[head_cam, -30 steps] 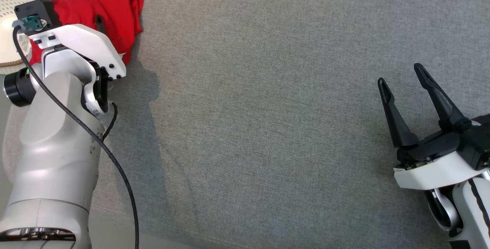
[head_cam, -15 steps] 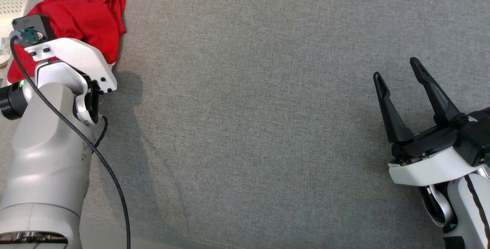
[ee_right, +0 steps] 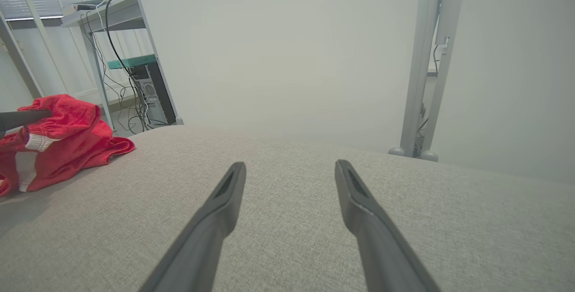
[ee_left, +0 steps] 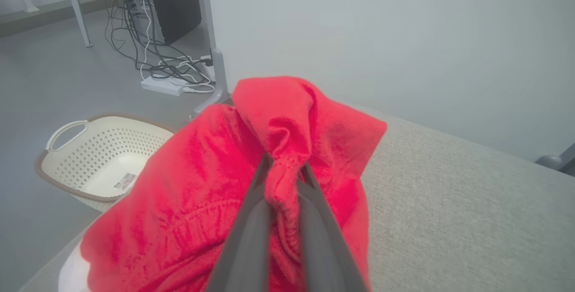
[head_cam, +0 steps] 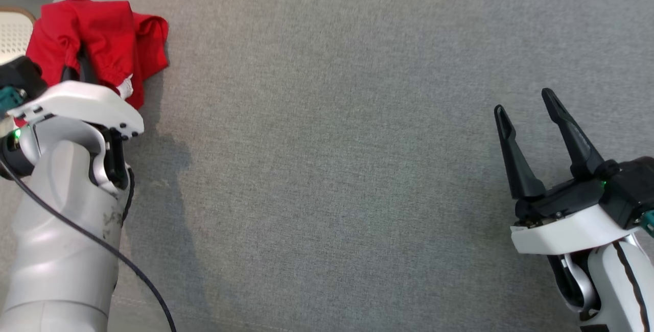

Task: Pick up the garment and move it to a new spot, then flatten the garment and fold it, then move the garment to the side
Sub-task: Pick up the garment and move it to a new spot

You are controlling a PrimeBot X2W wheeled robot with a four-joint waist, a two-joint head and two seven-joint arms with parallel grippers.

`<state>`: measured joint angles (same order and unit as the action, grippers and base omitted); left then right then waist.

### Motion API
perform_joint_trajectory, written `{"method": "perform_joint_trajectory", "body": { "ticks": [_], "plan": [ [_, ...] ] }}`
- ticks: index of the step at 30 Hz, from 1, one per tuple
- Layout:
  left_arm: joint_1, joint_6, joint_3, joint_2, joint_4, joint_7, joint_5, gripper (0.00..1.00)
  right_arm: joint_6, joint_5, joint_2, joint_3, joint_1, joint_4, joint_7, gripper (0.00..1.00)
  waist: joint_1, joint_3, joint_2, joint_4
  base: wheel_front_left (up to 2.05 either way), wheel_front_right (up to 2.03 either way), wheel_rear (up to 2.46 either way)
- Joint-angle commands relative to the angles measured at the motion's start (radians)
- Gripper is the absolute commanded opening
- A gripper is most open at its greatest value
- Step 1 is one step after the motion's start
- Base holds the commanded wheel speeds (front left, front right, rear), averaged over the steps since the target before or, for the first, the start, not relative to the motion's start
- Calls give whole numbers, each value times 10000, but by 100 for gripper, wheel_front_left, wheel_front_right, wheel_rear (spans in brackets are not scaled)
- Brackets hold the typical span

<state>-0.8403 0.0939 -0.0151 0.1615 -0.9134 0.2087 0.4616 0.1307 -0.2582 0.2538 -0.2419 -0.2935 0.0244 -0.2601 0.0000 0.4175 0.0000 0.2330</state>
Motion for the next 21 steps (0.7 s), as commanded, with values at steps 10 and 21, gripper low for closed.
{"method": "perform_joint_trajectory", "body": {
  "ticks": [10, 21],
  "plan": [
    [1413, 10, 150, 413, 2206, 565, -747, 0, 5, -137, -490, 193, 606, 104, -53, 100, 0, -1393, 0, -644, 0, 0, 0],
    [2735, -206, -286, 418, 4662, 563, -1645, 0, 5, -217, -939, 399, 1220, 176, -53, 100, 0, -2505, 0, -1607, 0, 0, 0]
  ]
}}
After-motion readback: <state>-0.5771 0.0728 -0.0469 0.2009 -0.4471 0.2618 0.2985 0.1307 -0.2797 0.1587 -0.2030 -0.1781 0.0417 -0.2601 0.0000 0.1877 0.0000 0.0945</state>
